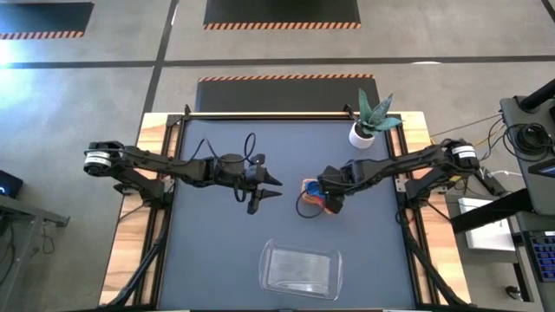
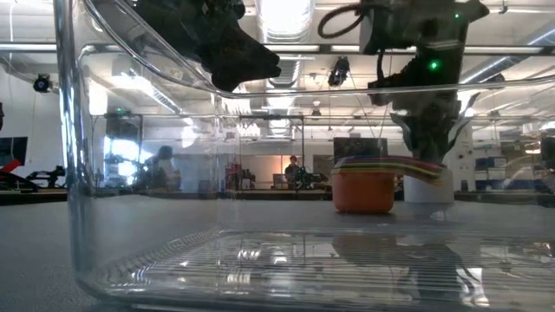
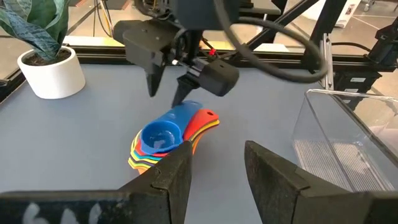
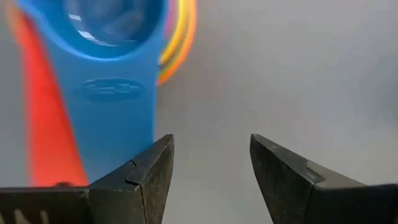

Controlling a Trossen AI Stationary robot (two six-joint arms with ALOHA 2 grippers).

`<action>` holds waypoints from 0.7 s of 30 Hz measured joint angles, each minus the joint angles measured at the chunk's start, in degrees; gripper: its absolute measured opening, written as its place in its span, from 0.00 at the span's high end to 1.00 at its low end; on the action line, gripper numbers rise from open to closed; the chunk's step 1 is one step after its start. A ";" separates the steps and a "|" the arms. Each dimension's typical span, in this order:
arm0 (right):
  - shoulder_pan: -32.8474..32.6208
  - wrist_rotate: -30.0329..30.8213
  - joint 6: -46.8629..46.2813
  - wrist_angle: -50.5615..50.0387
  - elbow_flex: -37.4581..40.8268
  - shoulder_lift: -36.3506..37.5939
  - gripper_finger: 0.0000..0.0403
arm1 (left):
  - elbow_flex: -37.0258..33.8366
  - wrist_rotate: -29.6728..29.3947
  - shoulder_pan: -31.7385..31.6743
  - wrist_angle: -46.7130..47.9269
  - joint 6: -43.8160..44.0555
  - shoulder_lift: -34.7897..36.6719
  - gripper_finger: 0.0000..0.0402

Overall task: Nest measuring cups in basket
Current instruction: Stack the blue measuring cup on top of the orange measuring cup, then put the stacked measuring cups on top of the transparent bin

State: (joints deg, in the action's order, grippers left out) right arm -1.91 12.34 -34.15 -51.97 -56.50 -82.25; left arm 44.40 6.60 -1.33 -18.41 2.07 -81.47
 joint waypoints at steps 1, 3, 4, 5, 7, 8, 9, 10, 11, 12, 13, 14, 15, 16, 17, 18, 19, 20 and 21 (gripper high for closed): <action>-0.32 -0.53 -0.58 -0.01 -0.33 0.09 0.50 | 0.00 0.01 0.00 0.00 0.00 0.00 0.68; -1.17 -1.85 -1.48 0.03 -1.21 0.33 0.50 | 0.00 0.00 0.00 0.00 0.00 0.00 0.68; -1.63 -2.69 -1.94 0.11 -1.73 0.36 0.50 | 0.00 -0.01 0.00 0.00 0.00 0.00 0.68; -2.18 -3.54 -2.10 0.24 -2.27 0.36 0.50 | 0.00 0.01 -0.02 0.00 0.00 0.00 0.68; -3.29 -4.72 -2.34 0.16 -3.49 0.36 0.50 | 0.00 0.01 -0.02 0.00 0.00 0.00 0.68; -3.84 -4.89 -2.35 0.16 -4.16 0.36 0.50 | 0.00 0.00 0.00 0.01 0.00 0.00 0.68; -4.38 -4.88 -2.55 0.22 -4.91 0.39 0.50 | 0.00 0.00 -0.01 0.00 0.00 0.00 0.68; -4.86 -4.87 -3.20 0.33 -5.60 0.39 0.50 | 0.00 0.01 0.00 0.01 0.00 0.00 0.68; -5.22 -4.85 -4.24 0.39 -6.14 0.39 0.50 | 0.00 0.01 -0.01 0.01 0.00 0.00 0.68; -5.54 -4.73 -5.37 0.54 -6.57 0.39 0.50 | 0.00 0.01 0.00 0.00 0.00 0.00 0.68; -5.89 -4.50 -6.01 0.93 -6.88 0.39 0.50 | 0.00 0.00 -0.01 0.00 0.00 0.00 0.68; -6.18 -4.39 -6.34 1.67 -7.01 0.36 0.50 | 0.00 0.01 0.00 0.00 0.00 0.00 0.68; -6.49 -4.37 -6.37 2.38 -7.11 0.28 0.50 | 0.00 0.01 -0.02 0.00 0.00 0.00 0.68; -6.73 -4.37 -6.45 2.96 -7.10 0.15 0.50 | 0.00 -0.01 -0.01 0.00 0.00 0.00 0.68; -6.89 -4.41 -6.73 3.20 -7.06 0.01 0.50 | 0.00 0.01 -0.02 0.00 0.00 0.00 0.68; -6.99 -4.43 -7.12 3.11 -6.98 -0.14 0.50 | 0.00 -0.01 0.00 0.01 0.00 0.00 0.68; -7.02 -4.43 -7.47 2.96 -6.85 -0.34 0.50 | 0.00 0.01 0.00 0.02 0.00 0.00 0.68; -7.01 -4.42 -7.80 3.00 -6.73 -0.38 0.49 | 0.00 0.00 -0.01 0.01 0.00 0.00 0.68; -7.00 -4.38 -7.88 3.05 -6.60 -0.40 0.48 | 0.00 0.00 0.00 0.02 0.00 0.00 0.68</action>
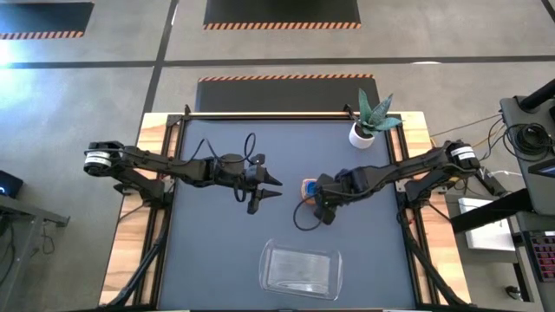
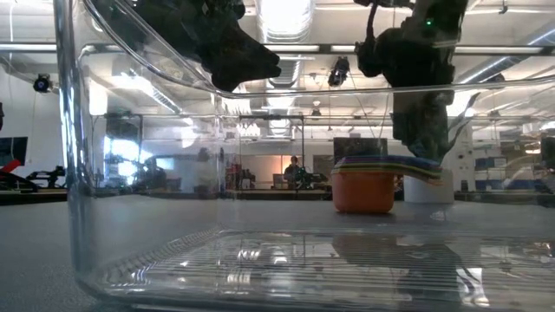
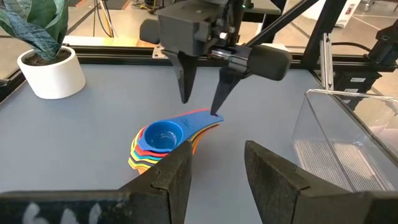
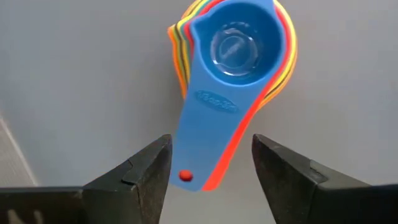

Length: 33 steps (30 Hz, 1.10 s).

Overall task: Nest measuring cups in basket
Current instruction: Put the stacked measuring cups on top of the transparent bin

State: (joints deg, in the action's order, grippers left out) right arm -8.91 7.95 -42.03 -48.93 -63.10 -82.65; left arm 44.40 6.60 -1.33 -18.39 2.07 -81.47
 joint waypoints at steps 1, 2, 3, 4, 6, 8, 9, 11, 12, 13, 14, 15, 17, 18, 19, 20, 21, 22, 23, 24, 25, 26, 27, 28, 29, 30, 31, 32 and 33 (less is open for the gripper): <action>0.02 0.03 -0.02 -0.01 0.16 0.00 0.47 | 0.00 0.01 0.00 -0.01 0.00 0.00 0.68; 0.04 0.17 -0.05 -0.02 0.25 0.00 0.45 | 0.00 -0.01 0.01 0.00 0.00 0.00 0.68; 0.04 0.44 -0.09 -0.02 0.30 0.00 0.43 | 0.00 0.01 0.00 0.00 0.00 0.00 0.68; 0.02 0.93 -0.08 0.04 0.36 0.00 0.40 | 0.00 0.01 -0.01 0.00 0.00 0.00 0.68; 0.02 1.06 -0.14 0.00 0.40 0.00 0.34 | 0.00 0.01 0.00 -0.01 0.00 0.00 0.68; 0.02 1.17 -0.80 0.11 0.45 0.00 0.27 | 0.00 0.01 0.00 0.00 0.00 0.00 0.68; 0.02 1.22 -1.42 0.27 0.56 0.00 0.24 | 0.00 0.00 -0.01 -0.01 0.00 0.00 0.68; 0.02 1.28 -2.31 0.39 0.65 0.00 0.17 | 0.00 0.01 -0.01 0.00 0.00 0.00 0.68; 0.02 1.50 -2.76 0.51 0.71 0.00 0.14 | 0.00 0.01 -0.01 -0.02 0.00 0.00 0.68; 0.00 1.59 -3.06 0.48 0.80 0.00 0.11 | 0.00 0.01 -0.01 -0.02 0.00 0.00 0.68; -0.07 1.95 -3.36 0.48 0.95 0.00 0.09 | 0.00 0.01 -0.01 0.00 0.00 0.00 0.68; -0.09 2.56 -3.68 0.51 1.17 0.00 0.08 | 0.00 0.01 -0.01 0.00 0.00 0.00 0.68; -0.09 2.78 -4.39 0.91 1.83 0.00 0.06 | 0.00 0.01 -0.01 0.00 0.00 0.00 0.68; -0.09 2.77 -4.49 1.55 2.24 0.00 0.06 | 0.00 0.01 -0.01 -0.01 0.00 0.00 0.68; -0.09 2.77 -4.49 2.17 2.66 0.00 0.06 | 0.00 0.01 -0.01 0.00 0.00 0.00 0.68; -0.09 2.74 -4.49 2.84 3.16 0.00 0.06 | 0.00 0.01 0.00 0.00 0.00 0.00 0.68; -0.09 2.70 -4.52 3.26 3.60 0.00 0.06 | 0.00 0.01 0.00 -0.01 0.00 0.00 0.68; -0.09 2.70 -4.52 3.82 4.04 0.00 0.06 | 0.00 0.01 -0.01 0.00 0.00 0.00 0.68; -0.09 2.66 -4.50 4.41 4.46 0.00 0.06 | 0.00 0.01 -0.01 0.00 0.00 0.00 0.68; -0.09 2.61 -4.49 4.79 4.80 0.00 0.06 | 0.00 0.01 -0.01 0.00 0.00 0.00 0.68; -0.09 2.59 -4.49 4.92 5.09 0.00 0.06 | 0.00 0.01 -0.01 0.00 0.00 0.00 0.68; -0.09 2.59 -4.48 4.93 5.31 0.00 0.06 | 0.00 0.01 -0.01 0.00 0.00 0.00 0.68; -0.09 2.60 -4.47 4.94 5.47 0.00 0.06 | 0.00 0.01 -0.01 0.00 0.02 0.00 0.68; -0.09 2.61 -4.46 5.07 5.65 0.00 0.06 | 0.00 0.01 -0.01 0.00 0.00 0.00 0.68; -0.09 2.60 -4.47 5.21 5.78 0.00 0.06 | 0.00 0.01 0.00 0.00 0.00 0.00 0.68; -0.09 2.61 -4.47 5.58 6.01 0.00 0.06 | 0.00 0.01 -0.01 0.00 0.02 0.00 0.68; -0.09 2.61 -4.47 6.12 6.21 0.00 0.06 | 0.00 0.01 -0.01 0.00 0.01 0.00 0.68; -0.09 2.61 -4.43 6.79 6.42 0.00 0.06 | 0.00 0.01 -0.01 0.00 0.02 0.00 0.68; -0.09 2.61 -4.43 7.56 6.73 0.00 0.06 | 0.00 0.01 -0.01 0.00 0.02 0.00 0.68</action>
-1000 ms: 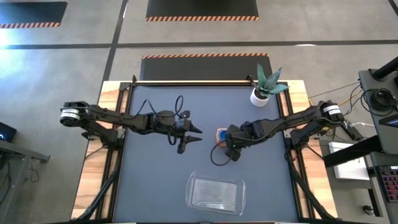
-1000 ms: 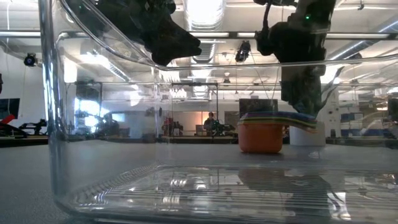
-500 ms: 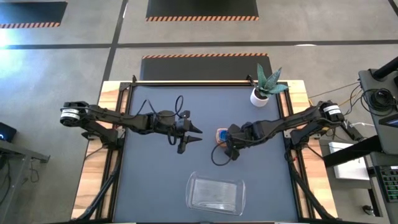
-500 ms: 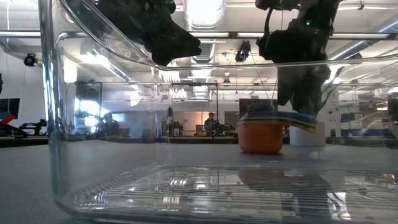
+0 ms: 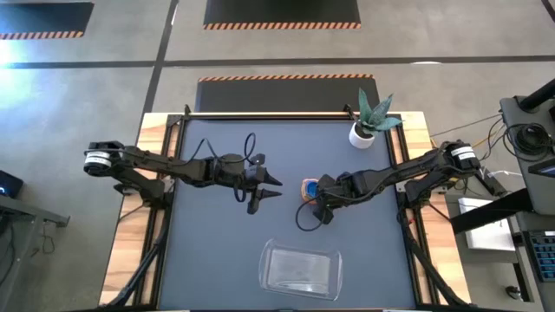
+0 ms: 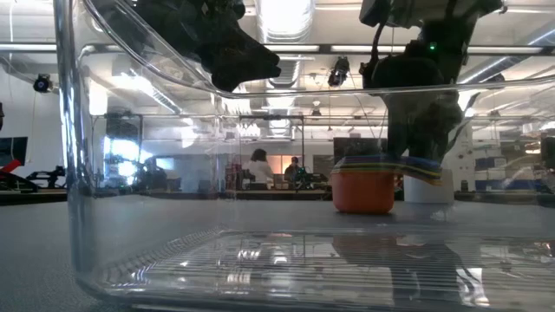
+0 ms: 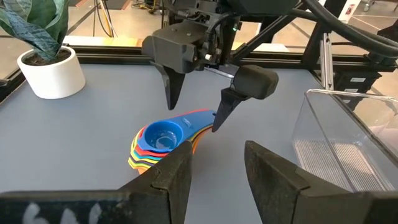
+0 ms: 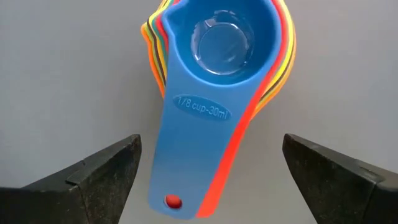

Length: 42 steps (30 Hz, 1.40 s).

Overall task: Nest measuring cups in basket
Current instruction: Put the stacked measuring cups on top of the transparent bin

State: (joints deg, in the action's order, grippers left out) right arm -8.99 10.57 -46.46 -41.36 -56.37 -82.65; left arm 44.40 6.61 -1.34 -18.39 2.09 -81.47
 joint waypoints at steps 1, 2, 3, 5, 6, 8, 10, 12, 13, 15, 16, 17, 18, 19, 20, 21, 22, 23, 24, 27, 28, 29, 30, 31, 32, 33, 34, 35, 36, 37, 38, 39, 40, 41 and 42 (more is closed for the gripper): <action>0.00 0.00 0.02 0.73 0.36 0.00 0.06 | 0.00 0.00 0.00 0.00 0.00 0.00 0.68; 0.00 0.00 0.04 1.36 0.77 0.00 0.06 | 0.00 0.00 0.00 0.00 0.00 0.00 0.68; 0.00 -0.02 0.07 2.03 1.19 0.00 0.06 | 0.00 0.00 0.02 0.00 0.00 0.00 0.68; 0.00 -0.11 0.49 3.34 2.06 0.00 0.06 | 0.00 0.00 0.00 0.00 0.00 0.00 0.68; 0.00 -0.11 0.61 3.56 2.38 0.00 0.06 | 0.00 0.00 0.01 0.00 0.00 0.00 0.68; 0.00 -0.13 0.80 3.34 3.11 0.00 0.06 | 0.00 0.00 0.01 0.00 -0.02 0.00 0.68; 0.00 -0.16 0.99 3.29 3.49 -0.02 0.06 | 0.00 0.00 0.00 0.01 -0.01 0.00 0.68; 0.00 -0.15 1.03 3.40 3.53 -0.02 0.06 | 0.00 0.00 0.00 0.00 -0.02 0.00 0.68; 0.00 -0.10 1.03 3.44 3.53 -0.02 0.06 | 0.00 0.00 0.00 0.02 -0.02 0.00 0.68; 0.00 -0.08 1.03 3.54 3.56 -0.02 0.06 | 0.00 0.00 0.02 0.02 -0.02 0.00 0.68; 0.00 -0.07 1.05 3.77 3.66 -0.02 0.06 | 0.00 0.00 0.00 0.02 0.00 0.00 0.68; 0.00 -0.07 1.05 4.40 3.91 -0.02 0.06 | 0.00 0.00 0.01 0.02 0.02 0.00 0.68; 0.00 -0.07 1.05 5.01 4.18 -0.02 0.06 | 0.00 0.00 0.00 0.02 0.12 0.00 0.68; 0.00 -0.07 1.05 5.66 4.48 -0.02 0.06 | 0.00 0.00 0.01 0.02 0.13 0.00 0.68; 0.00 -0.07 1.05 6.48 4.91 -0.02 0.06 | 0.00 0.01 0.01 0.02 0.13 0.00 0.68; 0.00 -0.07 1.03 7.07 5.30 -0.02 0.06 | 0.00 0.00 0.01 0.02 0.13 0.00 0.68; 0.00 -0.07 1.03 7.80 5.78 -0.02 0.06 | 0.00 0.00 0.00 0.02 0.14 0.00 0.68; 0.00 -0.10 1.03 8.26 6.29 -0.02 0.06 | 0.00 0.00 0.01 0.02 0.15 0.00 0.68; 0.00 -0.13 1.03 8.66 6.85 -0.02 0.06 | 0.00 0.01 0.01 0.02 0.15 0.00 0.68; 0.00 -0.29 1.03 9.20 7.81 -0.02 0.06 | 0.00 0.02 0.00 0.04 0.15 0.00 0.68; 0.00 -0.28 1.03 9.18 7.91 -0.02 0.06 | 0.00 0.02 0.01 0.04 0.14 0.00 0.68; 0.00 -0.28 1.03 9.19 7.92 -0.02 0.06 | 0.00 0.02 0.00 0.04 0.15 0.00 0.68; 0.00 -0.28 1.03 9.40 7.92 -0.02 0.06 | 0.00 0.00 0.00 0.04 0.15 0.00 0.68; 0.00 -0.28 1.03 9.55 7.92 -0.02 0.06 | 0.00 0.01 0.01 0.04 0.15 0.00 0.68; 0.00 -0.28 1.14 9.55 7.92 -0.02 0.06 | 0.00 0.02 0.00 0.04 0.15 0.00 0.68; 0.00 -0.26 1.41 9.59 7.92 -0.02 0.06 | 0.00 0.01 0.00 0.04 0.15 0.00 0.68; 0.00 -0.28 1.50 9.63 7.92 -0.02 0.06 | 0.00 0.00 0.02 0.04 0.15 0.00 0.68; 0.00 -0.28 1.51 9.66 7.92 -0.02 0.07 | 0.00 0.02 0.02 0.04 0.15 0.00 0.68; 0.00 -0.28 1.53 9.71 7.92 -0.02 0.08 | 0.00 0.00 0.00 0.04 0.15 0.00 0.68; 0.00 -0.27 1.53 9.79 7.92 -0.02 0.09 | 0.00 0.01 0.01 0.04 0.16 0.00 0.68; 0.00 -0.28 1.56 9.80 7.92 -0.02 0.11 | 0.00 0.00 0.01 0.04 0.17 0.00 0.68; 0.00 -0.28 1.63 9.79 7.92 -0.02 0.13 | 0.00 0.00 0.02 0.04 0.17 0.00 0.68; 0.00 -0.27 1.97 9.83 7.92 -0.02 0.16 | 0.00 0.00 0.02 0.04 0.17 0.00 0.68; 0.00 -0.28 2.20 9.94 7.92 -0.02 0.18 | 0.00 0.00 0.00 0.04 0.17 0.00 0.68; 0.00 -0.28 2.41 10.00 7.92 -0.02 0.21 | 0.00 0.00 0.00 0.04 0.17 0.00 0.68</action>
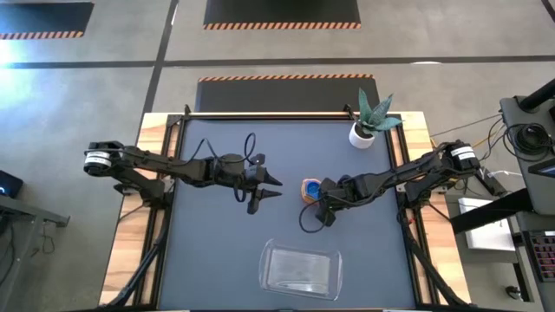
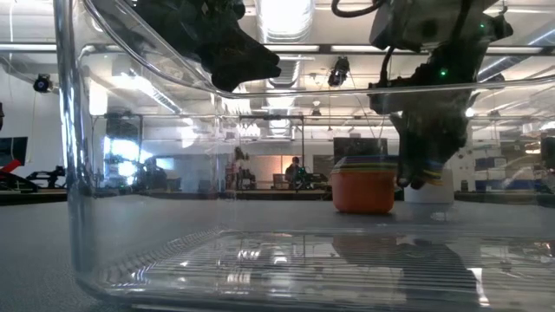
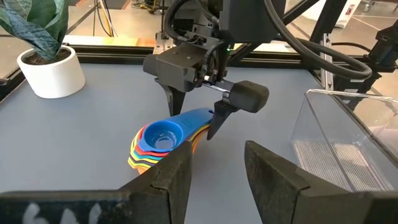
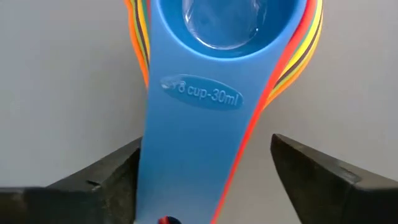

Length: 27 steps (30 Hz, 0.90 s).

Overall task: Nest measuring cups in basket
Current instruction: Put the stacked measuring cups on top of the transparent bin

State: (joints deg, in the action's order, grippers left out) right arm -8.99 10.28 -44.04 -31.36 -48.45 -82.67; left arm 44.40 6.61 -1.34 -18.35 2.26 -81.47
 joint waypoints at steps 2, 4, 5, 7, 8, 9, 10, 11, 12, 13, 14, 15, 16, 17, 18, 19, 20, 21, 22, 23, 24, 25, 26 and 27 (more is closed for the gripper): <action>0.00 0.00 0.34 0.08 0.00 0.00 0.26 | 0.00 0.01 0.01 0.00 0.00 0.00 0.68; 0.00 0.00 0.51 0.31 0.00 0.00 0.31 | 0.00 0.00 0.01 0.00 0.00 0.00 0.68; 0.00 0.00 0.60 0.32 0.00 0.00 0.33 | 0.00 0.00 0.00 0.00 0.00 0.00 0.68; 0.00 -0.02 0.65 0.35 0.00 0.00 0.38 | 0.00 0.00 0.01 0.00 0.00 0.00 0.68; 0.00 -0.13 0.66 0.36 0.00 0.00 0.41 | 0.00 0.00 0.01 0.00 0.00 0.00 0.68; 0.00 -0.23 0.68 0.36 0.00 0.00 0.43 | 0.00 0.00 0.00 0.00 0.00 0.00 0.68; 0.00 -0.24 0.76 0.36 0.00 0.00 0.46 | 0.00 0.00 0.02 0.00 0.00 0.00 0.68; 0.00 -0.24 0.84 0.36 0.00 0.00 0.48 | 0.00 0.00 0.00 0.00 0.00 0.00 0.68; 0.00 -0.24 1.18 0.36 0.00 0.00 0.50 | 0.00 0.00 0.01 0.00 0.00 0.00 0.68; 0.00 -0.24 1.28 0.36 0.00 0.00 0.52 | 0.00 0.00 0.00 0.00 0.00 0.00 0.68; 0.00 -0.24 1.39 0.36 0.00 0.00 0.54 | 0.00 0.00 0.02 0.00 0.00 0.00 0.68; 0.00 -0.24 1.39 0.38 0.00 0.00 0.56 | 0.00 0.00 0.00 0.00 0.00 0.00 0.68; 0.00 -0.24 1.39 0.36 0.00 0.00 0.58 | 0.00 0.00 0.01 0.00 0.00 0.00 0.68; 0.00 -0.24 1.39 0.34 0.00 0.00 0.59 | 0.00 0.00 0.00 0.00 0.00 0.00 0.68; 0.00 -0.24 1.39 0.34 0.00 0.00 0.61 | 0.00 0.00 0.00 0.00 0.00 0.00 0.68; 0.00 -0.24 1.38 0.35 0.00 0.00 0.62 | 0.00 0.00 0.01 0.00 0.00 0.00 0.68; 0.00 -0.24 1.37 0.36 0.00 0.00 0.63 | 0.00 0.00 0.01 0.00 0.00 0.00 0.68; 0.02 -0.26 1.37 0.36 0.00 0.00 0.64 | 0.00 0.00 0.00 0.00 0.00 0.00 0.68; 0.02 -0.26 1.42 0.36 0.00 0.00 0.65 | 0.00 0.00 0.01 0.00 0.00 0.00 0.68; 0.01 -0.26 1.52 0.35 0.00 0.00 0.65 | 0.00 0.00 0.00 0.00 0.01 0.00 0.68; 0.01 -0.26 1.54 0.34 0.00 0.00 0.65 | 0.00 0.00 0.00 0.00 0.01 0.00 0.68; 0.02 -0.26 1.54 0.34 0.00 0.00 0.65 | 0.00 0.00 0.00 0.00 0.00 0.00 0.68; 0.02 -0.27 1.56 0.34 0.00 0.00 0.65 | 0.00 0.00 0.00 0.00 0.02 0.00 0.68; 0.01 -0.26 1.59 0.34 0.00 0.00 0.65 | 0.00 0.00 0.00 0.00 0.02 0.00 0.68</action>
State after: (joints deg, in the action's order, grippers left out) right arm -8.99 10.02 -42.46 -31.03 -48.45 -82.67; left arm 44.40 6.61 -1.34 -18.35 2.28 -81.47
